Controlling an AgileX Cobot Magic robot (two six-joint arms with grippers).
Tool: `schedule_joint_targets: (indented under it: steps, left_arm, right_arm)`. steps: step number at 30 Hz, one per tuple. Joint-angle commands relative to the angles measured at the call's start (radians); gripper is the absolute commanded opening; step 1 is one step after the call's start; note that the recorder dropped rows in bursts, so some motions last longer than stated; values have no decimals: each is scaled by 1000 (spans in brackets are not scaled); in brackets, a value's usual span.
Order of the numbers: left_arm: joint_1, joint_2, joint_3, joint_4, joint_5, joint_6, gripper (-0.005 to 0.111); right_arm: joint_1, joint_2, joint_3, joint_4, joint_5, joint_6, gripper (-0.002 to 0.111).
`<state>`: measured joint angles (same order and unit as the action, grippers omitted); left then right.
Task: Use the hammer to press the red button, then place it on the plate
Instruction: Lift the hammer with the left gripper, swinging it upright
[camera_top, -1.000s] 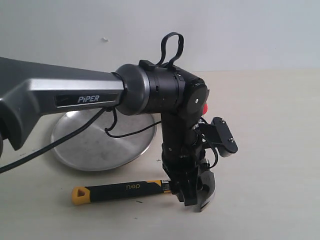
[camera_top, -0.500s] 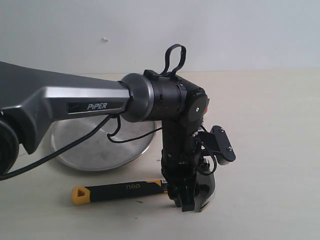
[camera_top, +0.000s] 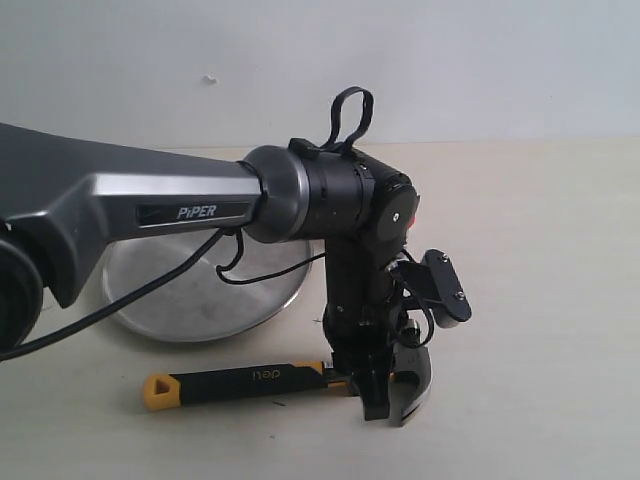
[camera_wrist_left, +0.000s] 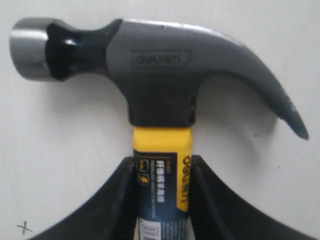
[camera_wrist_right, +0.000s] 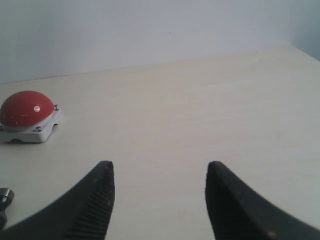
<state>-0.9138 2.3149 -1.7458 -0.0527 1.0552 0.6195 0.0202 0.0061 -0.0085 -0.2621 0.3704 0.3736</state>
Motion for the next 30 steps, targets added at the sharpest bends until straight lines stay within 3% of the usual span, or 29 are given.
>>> schedule_joint_targets:
  steps: [1,17,30]
  left_arm:
    - [-6,-19,-25,-4,46,1,0]
    - [-4,-247,-25,-4,9,-38,0]
    - [-4,-438,-25,-6,-219,-202,0]
  right_arm:
    - [-5,-6,4,-1,-6,-6,54]
    - [-5,-6,4,-1,-6,-6,54]
    - [-5,-6,4,-1,-6,-6,54]
